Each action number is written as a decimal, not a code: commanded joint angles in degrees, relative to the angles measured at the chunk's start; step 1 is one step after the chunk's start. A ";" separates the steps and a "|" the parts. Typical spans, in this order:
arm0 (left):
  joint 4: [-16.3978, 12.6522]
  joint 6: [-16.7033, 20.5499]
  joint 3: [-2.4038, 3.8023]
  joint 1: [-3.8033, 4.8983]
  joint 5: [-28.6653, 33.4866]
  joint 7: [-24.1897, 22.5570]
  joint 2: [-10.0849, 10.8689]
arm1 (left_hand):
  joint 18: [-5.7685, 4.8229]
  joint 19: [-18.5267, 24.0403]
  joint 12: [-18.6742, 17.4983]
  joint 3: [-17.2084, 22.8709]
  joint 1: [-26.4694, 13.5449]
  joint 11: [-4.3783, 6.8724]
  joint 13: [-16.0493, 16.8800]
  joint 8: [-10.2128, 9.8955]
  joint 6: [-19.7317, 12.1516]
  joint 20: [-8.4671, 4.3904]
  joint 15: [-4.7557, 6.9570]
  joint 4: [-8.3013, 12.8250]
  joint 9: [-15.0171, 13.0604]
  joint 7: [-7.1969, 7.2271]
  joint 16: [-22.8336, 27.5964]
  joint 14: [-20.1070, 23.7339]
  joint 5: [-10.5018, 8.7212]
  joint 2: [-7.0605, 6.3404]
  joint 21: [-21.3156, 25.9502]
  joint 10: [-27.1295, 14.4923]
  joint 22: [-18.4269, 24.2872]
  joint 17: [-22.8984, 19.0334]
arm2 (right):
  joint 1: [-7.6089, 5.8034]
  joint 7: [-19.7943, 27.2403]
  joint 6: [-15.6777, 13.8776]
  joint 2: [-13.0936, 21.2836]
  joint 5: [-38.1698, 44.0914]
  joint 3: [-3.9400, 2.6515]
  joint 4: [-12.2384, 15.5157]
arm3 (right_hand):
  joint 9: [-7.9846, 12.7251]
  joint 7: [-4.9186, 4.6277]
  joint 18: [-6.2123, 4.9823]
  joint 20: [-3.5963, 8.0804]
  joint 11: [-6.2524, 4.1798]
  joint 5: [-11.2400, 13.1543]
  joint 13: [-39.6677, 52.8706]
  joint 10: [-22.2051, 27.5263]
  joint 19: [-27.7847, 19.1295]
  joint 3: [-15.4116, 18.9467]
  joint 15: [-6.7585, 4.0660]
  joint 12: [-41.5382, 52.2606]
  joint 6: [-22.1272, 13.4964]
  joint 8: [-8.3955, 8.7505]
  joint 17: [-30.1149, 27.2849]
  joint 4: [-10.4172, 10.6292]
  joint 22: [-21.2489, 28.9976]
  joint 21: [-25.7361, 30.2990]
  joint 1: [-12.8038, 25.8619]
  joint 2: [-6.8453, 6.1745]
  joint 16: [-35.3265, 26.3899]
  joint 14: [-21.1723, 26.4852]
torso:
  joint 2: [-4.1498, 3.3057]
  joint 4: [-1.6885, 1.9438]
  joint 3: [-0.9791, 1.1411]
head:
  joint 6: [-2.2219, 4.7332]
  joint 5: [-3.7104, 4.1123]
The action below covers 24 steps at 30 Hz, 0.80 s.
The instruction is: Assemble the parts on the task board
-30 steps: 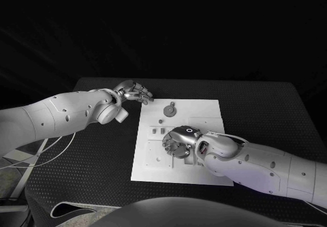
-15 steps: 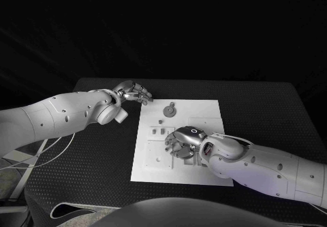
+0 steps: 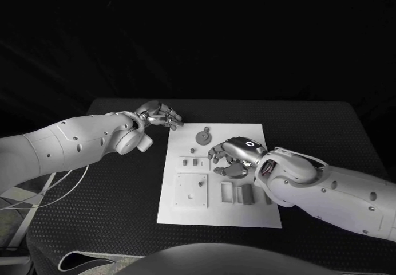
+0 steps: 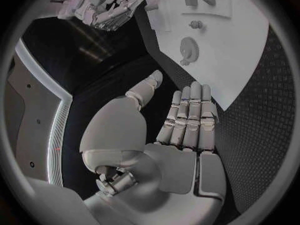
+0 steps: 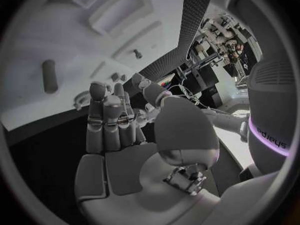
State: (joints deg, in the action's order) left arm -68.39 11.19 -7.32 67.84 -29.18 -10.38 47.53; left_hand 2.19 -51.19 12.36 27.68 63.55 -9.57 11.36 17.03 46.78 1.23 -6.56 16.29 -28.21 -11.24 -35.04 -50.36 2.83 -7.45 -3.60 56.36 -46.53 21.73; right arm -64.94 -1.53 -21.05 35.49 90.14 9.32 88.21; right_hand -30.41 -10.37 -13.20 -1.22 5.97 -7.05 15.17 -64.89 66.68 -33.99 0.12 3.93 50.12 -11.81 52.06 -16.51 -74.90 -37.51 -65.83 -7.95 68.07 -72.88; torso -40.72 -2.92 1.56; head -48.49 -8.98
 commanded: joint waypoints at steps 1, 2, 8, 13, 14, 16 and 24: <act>0.07 -0.14 0.05 0.05 0.50 -0.93 -0.14 | -0.92 0.10 0.27 -0.40 0.04 0.01 -0.09 0.23 -0.32 0.09 -0.39 -0.03 0.09 -0.01 0.28 0.10 0.01 0.59 -0.26 -0.45 0.06 0.11 | -1.06 0.14 -0.10 1.73 -0.78 -0.62 1.17 | 0.01 -0.10 -1.80 0.20 0.65 -0.19 0.04 0.38 0.56 0.03 -0.01 0.31 0.58 -0.41 -0.03 0.20 -1.25 -0.32 0.22 -0.76 0.42 -0.35 | 0.02 -0.09 0.03 | 0.50 0.27; 0.10 -0.12 0.05 0.05 0.54 -0.98 -0.15 | -0.93 0.10 0.27 -0.41 0.04 0.02 -0.09 0.23 -0.32 0.09 -0.40 -0.02 0.09 -0.01 0.29 0.10 0.01 0.57 -0.26 -0.45 0.07 0.12 | -1.54 0.23 0.03 2.40 -0.88 -0.69 1.51 | 0.03 -0.12 -1.80 0.19 0.65 -0.18 0.02 0.36 0.58 0.09 -0.01 0.28 0.55 -0.41 -0.05 0.29 -1.24 -0.33 0.47 -0.95 0.44 -0.37 | 0.04 -0.08 0.02 | 0.59 0.34; 0.37 -0.13 0.05 0.04 0.67 -1.21 -0.28 | -0.93 0.11 0.30 -0.44 0.02 0.02 -0.10 0.24 -0.32 0.10 -0.40 -0.03 0.09 -0.01 0.33 0.11 0.01 0.53 -0.26 -0.44 0.10 0.17 | -3.73 0.56 3.09 5.64 -1.09 -1.30 2.94 | 0.25 -0.09 -1.80 0.21 0.77 -0.19 -0.15 0.61 0.71 0.32 0.12 -0.04 -0.03 -0.22 -0.23 0.72 -1.17 -0.35 1.86 -2.38 0.49 -0.46 | 0.04 -0.13 0.04 | 1.16 0.80; 0.52 -0.27 0.04 0.04 0.71 -1.26 -0.32 | -0.94 0.11 0.32 -0.46 -0.01 0.02 -0.11 0.24 -0.33 0.11 -0.41 -0.04 0.09 -0.01 0.36 0.12 0.01 0.51 -0.26 -0.43 0.12 0.20 | -4.12 -0.61 8.39 6.94 -0.15 -1.41 2.37 | 0.38 0.58 -1.80 0.07 1.17 -0.22 -0.56 1.83 0.34 0.37 0.50 -0.37 -0.44 -0.16 -0.41 1.41 -1.09 -0.07 3.37 -3.83 0.34 -0.03 | 0.01 -0.14 0.12 | 1.48 1.07; 0.55 -0.27 0.04 0.04 0.71 -1.27 -0.30 | -0.94 0.11 0.32 -0.47 -0.02 0.02 -0.11 0.24 -0.34 0.11 -0.41 -0.04 0.09 -0.01 0.37 0.12 0.01 0.50 -0.26 -0.44 0.13 0.21 | -4.12 -0.71 9.11 6.99 0.07 -1.40 1.99 | 0.46 0.87 -1.80 0.00 1.36 -0.25 -0.75 2.46 0.10 0.22 0.69 -0.42 -0.74 -0.07 -0.48 1.69 -1.06 0.08 3.70 -4.21 0.24 0.26 | 0.00 -0.11 0.11 | 1.49 1.05; 0.61 -0.30 0.04 0.03 0.71 -1.28 -0.28 | -0.94 0.12 0.33 -0.48 -0.03 0.02 -0.12 0.24 -0.34 0.11 -0.41 -0.05 0.10 -0.01 0.38 0.12 0.01 0.50 -0.26 -0.44 0.13 0.23 | -4.12 -0.92 9.84 6.96 0.44 -1.40 1.27 | 0.54 1.23 -1.80 -0.16 1.69 -0.26 -1.04 3.41 -0.32 -0.17 1.00 -0.35 -1.13 0.00 -0.56 2.29 -1.06 0.32 4.13 -4.70 0.13 0.80 | -0.02 -0.10 0.11 | 1.50 1.02; 0.74 -0.41 0.04 0.03 0.72 -1.26 -0.34 | -0.94 0.11 0.35 -0.50 -0.07 0.02 -0.13 0.24 -0.35 0.12 -0.42 -0.07 0.10 -0.02 0.42 0.12 0.01 0.49 -0.27 -0.46 0.16 0.28 | -4.10 -0.83 10.11 5.37 1.64 -1.02 -2.56 | 0.56 1.41 -1.80 -0.27 1.80 -0.23 -1.19 3.69 -0.64 -0.67 1.12 -0.16 -1.39 -0.06 -0.62 2.78 -1.13 0.44 4.15 -4.89 0.20 1.22 | -0.09 -0.09 0.11 | 1.39 1.03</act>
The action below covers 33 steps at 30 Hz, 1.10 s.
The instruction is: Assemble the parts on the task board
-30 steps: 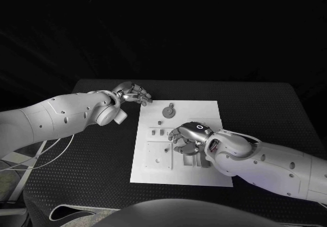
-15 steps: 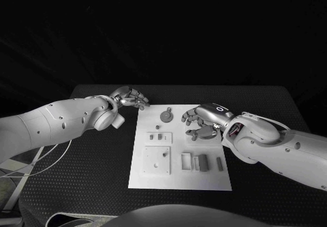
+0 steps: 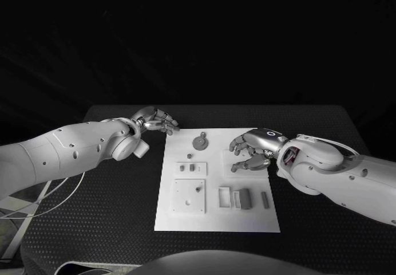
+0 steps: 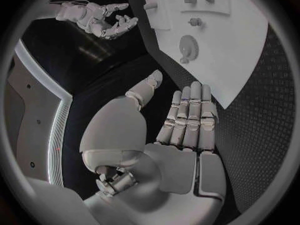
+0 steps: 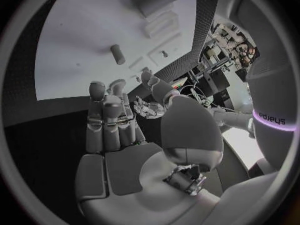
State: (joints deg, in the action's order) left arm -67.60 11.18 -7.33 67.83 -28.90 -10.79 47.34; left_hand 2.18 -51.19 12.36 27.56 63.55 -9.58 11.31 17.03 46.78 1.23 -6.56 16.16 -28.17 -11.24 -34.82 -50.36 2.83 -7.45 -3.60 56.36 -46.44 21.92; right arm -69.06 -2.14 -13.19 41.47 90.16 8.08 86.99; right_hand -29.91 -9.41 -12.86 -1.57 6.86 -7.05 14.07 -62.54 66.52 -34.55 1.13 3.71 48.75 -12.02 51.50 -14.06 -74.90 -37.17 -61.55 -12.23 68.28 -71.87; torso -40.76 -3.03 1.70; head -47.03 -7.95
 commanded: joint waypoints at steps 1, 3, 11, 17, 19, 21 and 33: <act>-0.04 -0.41 0.04 0.04 0.44 -0.83 -0.16 | -0.94 0.12 0.35 -0.37 -0.07 0.02 -0.09 0.23 -0.36 0.12 -0.42 0.06 0.06 -0.02 0.20 0.12 0.01 0.50 -0.27 -0.46 0.07 0.09 | 0.02 -0.24 1.70 -1.00 2.13 0.44 -2.21 | 0.07 0.45 -2.14 0.08 0.91 -0.23 -0.09 1.34 -0.50 -0.15 0.11 0.07 -0.05 0.15 -0.07 0.33 -1.13 0.10 -0.18 -0.57 -0.01 0.23 | -0.06 0.04 -0.03 | -0.07 -0.02; -0.03 -0.41 0.04 0.04 0.44 -0.81 -0.16 | -0.94 0.12 0.35 -0.38 -0.08 0.01 -0.10 0.23 -0.36 0.12 -0.42 0.05 0.06 -0.02 0.22 0.12 0.01 0.50 -0.27 -0.47 0.08 0.11 | 0.02 -0.26 1.17 -1.66 2.76 0.72 -3.48 | 0.09 0.45 -2.14 0.09 0.91 -0.22 -0.11 1.34 -0.54 -0.31 0.11 0.11 -0.18 0.16 -0.09 0.31 -1.16 0.10 -0.38 -0.39 0.04 0.27 | -0.05 0.04 -0.02 | -0.08 -0.11; 0.08 -0.52 0.03 0.03 0.44 -0.84 -0.23 | -0.94 0.13 0.37 -0.39 -0.13 0.01 -0.12 0.24 -0.37 0.12 -0.43 0.02 0.07 -0.03 0.27 0.13 0.02 0.54 -0.27 -0.49 0.12 0.17 | 0.95 -0.04 2.58 -3.07 3.08 1.24 -5.64 | 0.16 -0.09 -2.14 0.14 1.11 -0.16 -1.06 3.09 -0.66 -1.15 0.31 -0.16 -0.06 -0.24 -0.43 -0.68 -1.23 0.01 -2.03 1.84 0.18 0.15 | -0.06 0.18 -0.04 | -0.31 -0.13; 0.02 -0.60 0.03 0.03 0.44 -0.87 -0.25 | -0.95 0.13 0.39 -0.41 -0.17 0.01 -0.14 0.23 -0.39 0.13 -0.44 0.01 0.07 -0.03 0.31 0.14 0.01 0.56 -0.27 -0.50 0.15 0.22 | 2.19 0.54 2.66 -4.32 4.63 1.75 -6.80 | 0.41 -0.42 -2.14 -0.01 0.85 -0.15 -2.40 3.33 -0.81 -1.05 0.09 0.12 0.14 -0.60 -1.54 -2.30 -1.05 0.28 -2.89 4.36 -0.82 -0.39 | -0.03 0.07 -0.06 | -0.51 -0.29; 0.00 -0.63 0.03 0.03 0.45 -0.84 -0.21 | -0.95 0.13 0.39 -0.42 -0.19 0.00 -0.14 0.23 -0.40 0.13 -0.44 0.00 0.08 -0.04 0.32 0.14 0.01 0.57 -0.28 -0.51 0.16 0.24 | 2.39 0.76 3.01 -4.68 5.13 2.15 -7.03 | 0.47 -0.51 -2.14 -0.05 0.83 -0.14 -2.74 2.91 -0.71 -0.74 0.06 0.23 0.46 -0.82 -1.82 -2.25 -1.01 0.35 -2.56 4.05 -1.05 -0.64 | -0.03 0.08 -0.04 | -0.60 -0.34; 0.00 -0.63 0.03 0.03 0.45 -0.84 -0.18 | -0.95 0.12 0.39 -0.44 -0.22 0.00 -0.15 0.22 -0.43 0.13 -0.44 -0.01 0.08 -0.05 0.34 0.13 0.01 0.57 -0.28 -0.53 0.18 0.27 | 2.47 0.74 2.98 -4.84 5.40 2.47 -7.16 | 0.46 -0.60 -2.14 -0.09 0.94 -0.14 -2.92 2.71 -0.72 -0.56 0.14 0.25 0.78 -1.02 -1.94 -2.12 -0.98 0.43 -2.20 3.72 -1.17 -0.68 | 0.00 0.07 -0.07 | -0.63 -0.28; 0.08 -0.83 0.03 0.02 0.55 -0.85 -0.23 | -0.94 0.11 0.43 -0.47 -0.33 -0.01 -0.19 0.21 -0.48 0.13 -0.43 -0.07 0.10 -0.07 0.40 0.10 0.01 0.65 -0.29 -0.56 0.24 0.39 | 3.06 -0.51 -0.39 -5.41 7.86 2.68 -7.57 | 0.38 0.27 -2.14 0.33 -0.28 -0.17 -3.12 -2.76 0.42 -0.90 -1.01 2.09 4.45 -3.09 -2.11 -2.35 -1.05 0.39 -2.91 5.35 -0.73 -1.56 | 0.04 0.09 -0.11 | -0.76 -0.20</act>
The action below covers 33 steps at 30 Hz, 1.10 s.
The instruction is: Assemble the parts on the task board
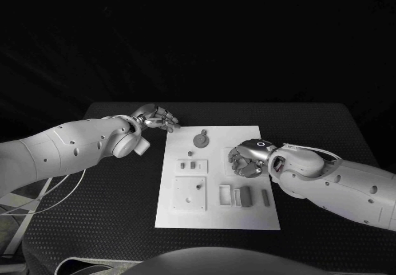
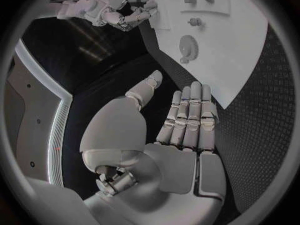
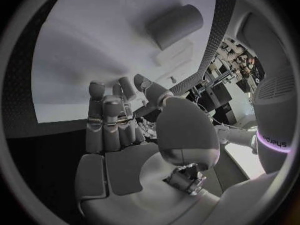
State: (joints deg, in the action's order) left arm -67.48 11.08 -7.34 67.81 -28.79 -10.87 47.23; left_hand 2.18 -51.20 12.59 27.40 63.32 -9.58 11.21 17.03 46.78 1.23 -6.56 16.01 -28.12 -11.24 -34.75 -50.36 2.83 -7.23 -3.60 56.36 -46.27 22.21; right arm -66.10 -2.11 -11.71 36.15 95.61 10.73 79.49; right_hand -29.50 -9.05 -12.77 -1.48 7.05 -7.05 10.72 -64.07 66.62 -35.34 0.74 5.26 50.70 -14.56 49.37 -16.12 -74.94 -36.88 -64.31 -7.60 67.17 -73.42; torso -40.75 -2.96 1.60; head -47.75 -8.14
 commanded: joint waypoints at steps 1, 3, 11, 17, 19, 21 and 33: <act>-0.02 -0.73 0.04 0.04 0.45 -0.77 -0.11 | -0.94 0.11 0.22 -0.33 -0.14 -0.02 -0.10 0.21 -0.48 0.13 -0.44 0.07 0.06 -0.08 0.35 0.10 0.01 0.44 -0.30 -0.56 0.08 0.12 | 0.12 -0.63 -2.09 -0.11 2.42 0.03 -0.10 | -0.10 0.12 -2.23 0.33 -0.78 -0.17 0.40 -2.04 0.54 -0.10 -0.94 0.86 2.95 -0.81 0.07 -0.33 -1.07 -0.03 -0.26 1.09 0.56 -0.19 | 0.03 0.02 -0.01 | -0.04 -0.01; -0.02 -0.77 0.04 0.04 0.46 -0.77 -0.12 | -0.95 0.10 0.23 -0.35 -0.24 -0.02 -0.12 0.21 -0.49 0.14 -0.44 0.01 0.06 -0.08 0.39 0.09 0.02 0.50 -0.30 -0.58 0.11 0.18 | 0.12 -0.65 -2.37 -0.11 2.42 0.03 -0.15 | -0.12 0.31 -2.23 0.45 -1.10 -0.19 0.57 -2.79 0.73 -0.13 -1.26 1.07 3.35 -1.01 0.12 -0.33 -1.11 -0.12 -0.38 1.72 0.70 -0.33 | 0.03 0.01 -0.01 | -0.08 -0.01; -0.01 -0.90 0.04 0.04 0.48 -0.69 -0.09 | -0.95 0.09 0.27 -0.41 -0.47 -0.03 -0.17 0.22 -0.51 0.14 -0.44 -0.10 0.07 -0.09 0.49 0.08 0.01 0.61 -0.31 -0.63 0.19 0.32 | 0.24 -0.87 -3.69 -0.18 2.67 0.03 0.04 | -0.35 1.03 -2.23 0.82 -2.14 -0.19 1.47 -5.37 1.40 0.06 -2.27 1.81 5.02 -1.89 0.47 -0.42 -1.24 -0.59 -0.47 3.38 1.45 -0.81 | 0.02 0.02 -0.04 | -0.17 0.04; 0.00 -0.99 0.04 0.04 0.49 -0.64 -0.06 | -0.94 0.10 0.29 -0.42 -0.52 -0.03 -0.19 0.22 -0.52 0.14 -0.44 -0.12 0.08 -0.09 0.53 0.09 0.01 0.65 -0.30 -0.65 0.22 0.38 | 0.27 -1.64 -5.01 -0.15 3.73 0.03 -0.06 | -0.80 1.71 -2.23 1.22 -3.00 -0.22 2.54 -7.36 1.79 -0.07 -3.12 2.42 6.56 -2.76 1.01 -0.60 -1.32 -1.20 -1.13 5.21 2.38 -0.95 | 0.04 0.05 -0.06 | -0.16 0.10; -0.01 -1.01 0.04 0.04 0.49 -0.61 -0.05 | -0.94 0.10 0.29 -0.41 -0.53 -0.03 -0.19 0.22 -0.52 0.14 -0.44 -0.12 0.08 -0.09 0.54 0.09 0.02 0.66 -0.30 -0.65 0.23 0.39 | 0.29 -1.66 -5.07 -0.12 3.73 0.03 -0.03 | -0.98 1.91 -2.23 1.34 -3.26 -0.24 2.87 -7.88 1.79 -0.25 -3.37 2.58 7.01 -3.03 1.13 -0.66 -1.33 -1.35 -1.66 5.74 2.56 -0.90 | 0.02 0.06 -0.05 | -0.21 0.11; 0.03 -1.04 0.04 0.04 0.49 -0.60 -0.07 | -0.94 0.10 0.29 -0.41 -0.53 -0.03 -0.20 0.22 -0.52 0.13 -0.44 -0.12 0.08 -0.09 0.55 0.09 0.02 0.67 -0.30 -0.66 0.23 0.40 | 0.34 -1.69 -5.25 -0.08 3.73 0.03 0.15 | -1.08 2.00 -2.23 1.38 -3.39 -0.23 3.08 -8.17 1.80 -0.30 -3.50 2.66 7.24 -3.18 1.19 -0.65 -1.33 -1.45 -1.82 5.97 2.66 -0.86 | 0.01 0.07 -0.06 | -0.22 0.12; 0.10 -1.16 0.04 0.04 0.49 -0.55 -0.14 | -0.94 0.11 0.30 -0.41 -0.55 -0.04 -0.22 0.23 -0.53 0.13 -0.44 -0.11 0.09 -0.09 0.60 0.09 0.02 0.70 -0.30 -0.69 0.27 0.46 | 0.57 -1.98 -5.31 0.45 2.90 0.02 0.71 | -1.68 2.47 -2.23 1.53 -3.95 -0.28 4.07 -9.35 1.76 -0.76 -4.05 2.93 8.19 -3.83 1.34 -0.70 -1.29 -1.80 -2.68 6.16 2.88 -0.68 | 0.06 -0.02 -0.03 | -0.31 0.08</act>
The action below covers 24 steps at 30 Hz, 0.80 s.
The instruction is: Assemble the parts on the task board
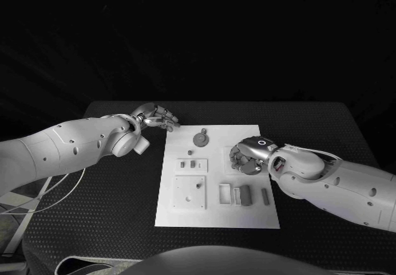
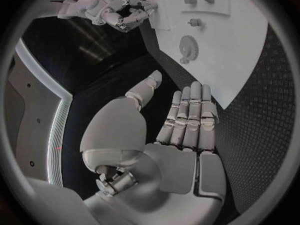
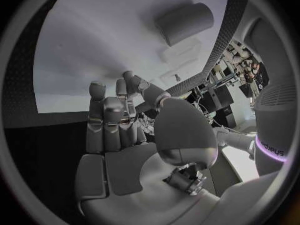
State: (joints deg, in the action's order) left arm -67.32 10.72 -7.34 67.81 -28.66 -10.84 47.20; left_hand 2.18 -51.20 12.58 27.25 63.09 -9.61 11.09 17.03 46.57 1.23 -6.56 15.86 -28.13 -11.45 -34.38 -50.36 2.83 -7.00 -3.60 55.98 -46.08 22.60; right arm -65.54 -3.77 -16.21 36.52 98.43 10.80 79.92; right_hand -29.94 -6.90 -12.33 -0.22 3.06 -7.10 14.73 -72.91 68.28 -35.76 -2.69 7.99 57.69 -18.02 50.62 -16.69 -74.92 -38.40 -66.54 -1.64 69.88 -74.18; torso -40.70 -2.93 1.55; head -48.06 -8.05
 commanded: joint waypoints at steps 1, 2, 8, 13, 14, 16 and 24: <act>-0.05 -0.81 0.04 0.04 0.36 -0.58 -0.12 | -0.93 0.11 0.31 -0.26 -0.32 0.00 -0.10 0.23 -0.33 0.13 -0.44 0.04 0.10 0.12 0.23 0.09 0.02 0.47 -0.30 -0.31 0.08 0.08 | 0.01 -0.26 -0.99 0.20 -0.44 -0.05 0.51 | -1.25 0.34 -2.67 0.28 0.03 -0.24 0.08 -0.53 0.10 -0.36 -0.62 0.19 1.22 -0.37 0.09 -0.12 -1.30 -0.28 -0.47 0.19 0.17 0.08 | -0.01 -0.03 0.02 | 0.00 0.01; -0.03 -0.81 0.04 0.04 0.36 -0.58 -0.14 | -0.93 0.11 0.31 -0.27 -0.32 0.00 -0.10 0.23 -0.33 0.13 -0.44 0.05 0.10 0.12 0.23 0.09 0.02 0.47 -0.30 -0.31 0.09 0.09 | 0.01 -0.19 -1.30 0.35 -0.68 -0.06 0.83 | -1.26 0.34 -2.67 0.28 0.03 -0.24 0.10 -0.54 0.09 -0.38 -0.63 0.19 1.23 -0.38 0.09 -0.11 -1.30 -0.29 -0.48 0.19 0.17 0.09 | -0.01 -0.03 0.02 | 0.00 0.01; 0.02 -0.78 0.04 0.04 0.36 -0.59 -0.20 | -0.93 0.12 0.31 -0.27 -0.33 -0.01 -0.12 0.23 -0.34 0.13 -0.44 0.06 0.10 0.12 0.26 0.09 0.02 0.48 -0.30 -0.33 0.10 0.12 | -0.01 0.05 -2.49 1.39 -1.64 -0.35 2.90 | -1.33 0.37 -2.67 0.27 0.00 -0.23 0.21 -0.63 0.09 -0.44 -0.66 0.19 1.30 -0.43 0.09 -0.10 -1.29 -0.32 -0.49 0.14 0.17 0.10 | 0.05 -0.01 0.00 | 0.07 0.03; 0.04 -0.81 0.04 0.04 0.36 -0.60 -0.20 | -0.93 0.12 0.32 -0.27 -0.34 -0.01 -0.13 0.22 -0.35 0.13 -0.44 0.06 0.11 0.12 0.28 0.09 0.02 0.49 -0.30 -0.35 0.12 0.16 | -0.03 0.05 -3.52 1.95 -2.12 -1.37 4.28 | -1.40 0.40 -2.67 0.26 -0.03 -0.23 0.31 -0.71 0.10 -0.50 -0.68 0.19 1.39 -0.49 0.09 -0.08 -1.29 -0.35 -0.48 0.12 0.17 0.11 | 0.02 -0.05 -0.02 | 0.18 0.05; 0.02 -0.81 0.04 0.04 0.36 -0.60 -0.19 | -0.93 0.11 0.32 -0.27 -0.34 -0.01 -0.13 0.22 -0.35 0.13 -0.44 0.06 0.11 0.12 0.29 0.09 0.02 0.49 -0.30 -0.35 0.12 0.16 | -0.03 0.05 -3.59 2.06 -2.12 -1.52 4.56 | -1.41 0.41 -2.67 0.26 -0.03 -0.23 0.33 -0.73 0.10 -0.50 -0.69 0.19 1.40 -0.49 0.09 -0.08 -1.29 -0.36 -0.47 0.12 0.17 0.11 | 0.04 -0.06 -0.02 | 0.21 0.05; 0.02 -0.81 0.04 0.04 0.36 -0.61 -0.20 | -0.93 0.11 0.32 -0.28 -0.35 -0.02 -0.14 0.23 -0.36 0.13 -0.44 0.07 0.11 0.12 0.30 0.09 0.02 0.49 -0.31 -0.36 0.13 0.18 | -0.05 0.03 -3.72 2.20 -2.12 -1.77 4.91 | -1.42 0.41 -2.67 0.26 -0.04 -0.23 0.35 -0.74 0.11 -0.51 -0.69 0.19 1.41 -0.50 0.09 -0.08 -1.29 -0.36 -0.46 0.11 0.18 0.11 | 0.03 -0.07 -0.03 | 0.23 0.06; 0.04 -0.76 0.04 0.04 0.36 -0.62 -0.16 | -0.93 0.12 0.35 -0.28 -0.37 -0.02 -0.16 0.24 -0.35 0.13 -0.44 0.08 0.11 0.12 0.34 0.08 0.02 0.50 -0.31 -0.37 0.16 0.23 | -0.09 -0.02 -3.81 2.68 -2.10 -2.63 6.86 | -1.49 0.44 -2.67 0.25 -0.07 -0.22 0.46 -0.80 0.13 -0.56 -0.72 0.16 1.46 -0.54 0.10 -0.08 -1.28 -0.41 -0.43 0.04 0.20 0.10 | -0.01 -0.03 0.01 | 0.19 -0.05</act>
State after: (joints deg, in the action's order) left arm -67.23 10.61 -7.34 67.81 -28.63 -10.84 47.11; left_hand 2.18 -51.20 12.58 27.26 62.87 -9.61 10.99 17.03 46.57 1.23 -6.56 15.86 -28.09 -11.45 -34.38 -50.36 2.83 -6.77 -3.60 55.98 -45.97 22.77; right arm -65.63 -3.97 -19.42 39.20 96.44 8.20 86.28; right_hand -29.93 -6.91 -12.36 -0.33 3.06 -7.04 15.14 -73.31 68.19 -35.90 -3.10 8.21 57.69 -18.02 50.65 -16.85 -74.92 -38.62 -66.70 -1.50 69.88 -74.15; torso -40.69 -2.96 1.54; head -47.83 -8.04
